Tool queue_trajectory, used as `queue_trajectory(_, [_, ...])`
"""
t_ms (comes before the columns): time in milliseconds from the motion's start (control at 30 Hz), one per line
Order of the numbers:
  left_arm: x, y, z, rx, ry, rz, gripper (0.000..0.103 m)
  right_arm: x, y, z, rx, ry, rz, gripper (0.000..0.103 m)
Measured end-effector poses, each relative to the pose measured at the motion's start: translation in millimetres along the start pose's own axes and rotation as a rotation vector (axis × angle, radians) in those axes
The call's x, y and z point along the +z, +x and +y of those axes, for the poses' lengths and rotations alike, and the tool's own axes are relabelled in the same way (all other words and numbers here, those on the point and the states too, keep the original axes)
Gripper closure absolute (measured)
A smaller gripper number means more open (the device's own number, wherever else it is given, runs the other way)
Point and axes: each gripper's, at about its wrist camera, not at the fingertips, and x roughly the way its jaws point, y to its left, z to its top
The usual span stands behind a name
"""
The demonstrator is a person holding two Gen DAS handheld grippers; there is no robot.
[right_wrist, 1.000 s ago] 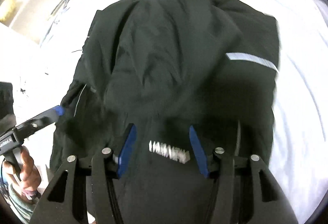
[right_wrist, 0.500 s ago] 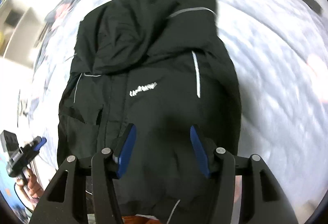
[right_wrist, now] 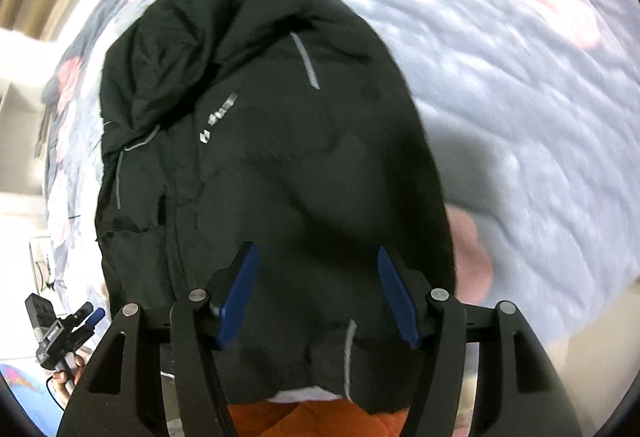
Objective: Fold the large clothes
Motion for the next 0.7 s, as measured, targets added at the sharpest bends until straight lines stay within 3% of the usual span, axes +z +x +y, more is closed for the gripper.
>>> queue_trajectory(200, [-4.0, 34.6, 18.0, -0.015, 0.036, 0.162, 0.041, -29.0, -15.1, -37.1, -0.071, 0.075, -0.04, 0.033])
queue_trajectory(300, [-7.4, 49.8, 22.3, -0.01, 0.066, 0.24, 0.041, -39.8, -6.9, -58.3, -0.045, 0.128, -0.017, 0.03])
queue_trajectory(533, [-14.0, 58.9, 27.5, -0.056, 0.061, 0.292, 0.04, -60.0, 38.0, -77.3, -0.002, 0.179, 0.069, 0.03])
queue_trajectory(567, [-14.2, 59.7, 29.3, -0.06, 0.06, 0.297, 0.04, -62.0, 41.9, -76.7, 0.005, 0.187, 0.073, 0.032])
queue_trajectory(633, [-17.2, 59.5, 29.1, -0.061, 0.075, 0.299, 0.04, -64.0, 39.7, -68.3, 0.013, 0.159, 0.057, 0.049])
queue_trajectory(700, [-20.9, 59.6, 24.8, -0.058, 0.096, 0.28, 0.04, -64.7, 28.2, -54.4, 0.01, 0.104, 0.027, 0.056])
